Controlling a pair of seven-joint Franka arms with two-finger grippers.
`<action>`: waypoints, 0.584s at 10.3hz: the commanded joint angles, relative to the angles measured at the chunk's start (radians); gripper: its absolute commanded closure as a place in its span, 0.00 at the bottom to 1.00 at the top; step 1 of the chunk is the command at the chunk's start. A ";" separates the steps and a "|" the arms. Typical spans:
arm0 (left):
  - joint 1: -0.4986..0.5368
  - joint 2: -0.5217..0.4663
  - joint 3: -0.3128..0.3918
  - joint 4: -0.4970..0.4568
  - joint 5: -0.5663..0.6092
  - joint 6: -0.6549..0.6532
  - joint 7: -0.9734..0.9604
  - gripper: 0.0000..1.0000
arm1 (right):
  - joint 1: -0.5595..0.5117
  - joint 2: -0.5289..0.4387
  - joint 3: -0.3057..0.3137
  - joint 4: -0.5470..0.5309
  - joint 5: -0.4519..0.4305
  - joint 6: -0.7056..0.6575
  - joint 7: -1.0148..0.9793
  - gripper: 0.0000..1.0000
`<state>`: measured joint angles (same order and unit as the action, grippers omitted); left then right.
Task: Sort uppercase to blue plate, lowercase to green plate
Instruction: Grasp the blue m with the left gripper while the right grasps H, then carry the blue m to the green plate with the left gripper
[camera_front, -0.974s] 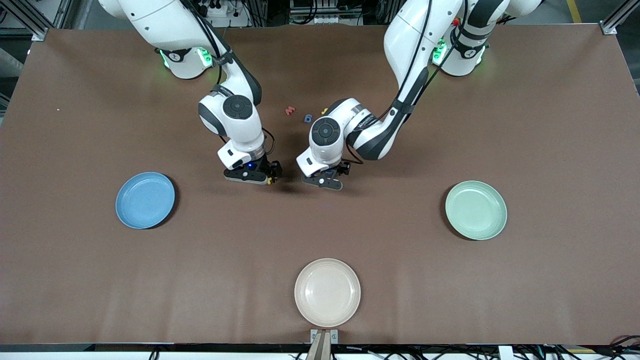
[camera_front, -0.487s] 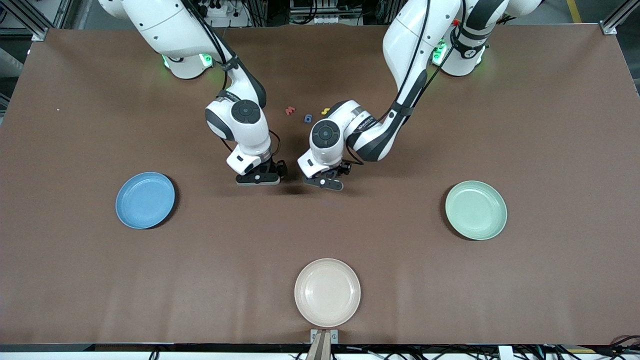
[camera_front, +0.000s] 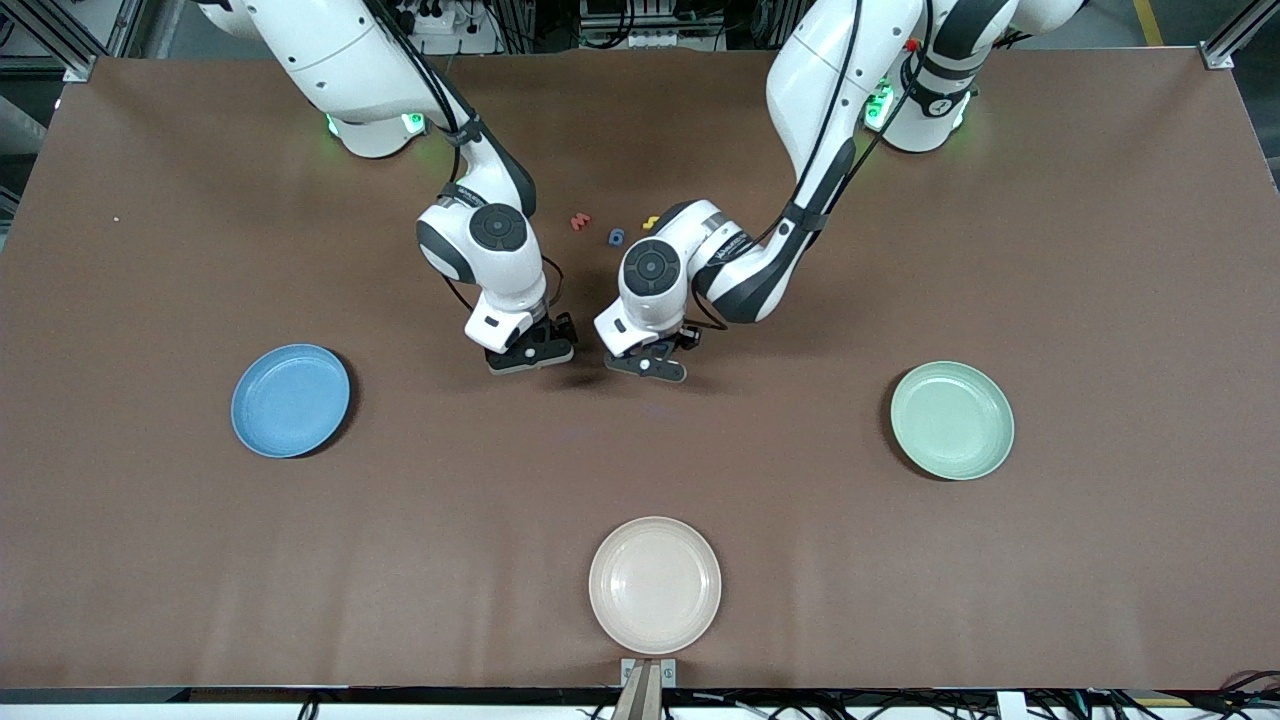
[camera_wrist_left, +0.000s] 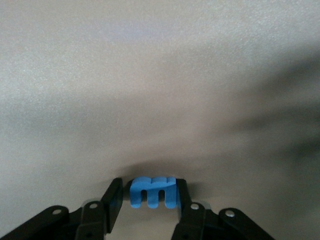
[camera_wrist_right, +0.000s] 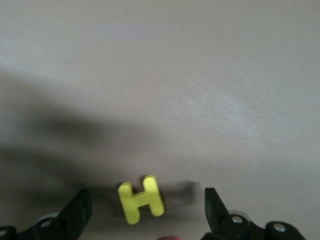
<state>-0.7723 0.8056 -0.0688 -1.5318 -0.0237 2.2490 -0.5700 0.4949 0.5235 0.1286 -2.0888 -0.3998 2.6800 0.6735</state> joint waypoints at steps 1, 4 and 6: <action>-0.008 0.000 0.006 0.009 -0.022 -0.006 -0.022 1.00 | -0.004 0.021 0.020 0.036 0.015 -0.008 -0.060 0.00; 0.008 -0.078 0.014 0.009 -0.022 -0.066 -0.093 1.00 | -0.007 0.013 0.019 0.059 0.319 -0.079 -0.370 0.00; 0.097 -0.181 0.015 0.006 -0.018 -0.155 -0.081 1.00 | -0.010 0.013 0.014 0.105 0.429 -0.181 -0.477 0.00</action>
<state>-0.7398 0.7281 -0.0546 -1.4965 -0.0241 2.1678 -0.6553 0.4912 0.5327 0.1383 -2.0177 -0.0251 2.5458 0.2535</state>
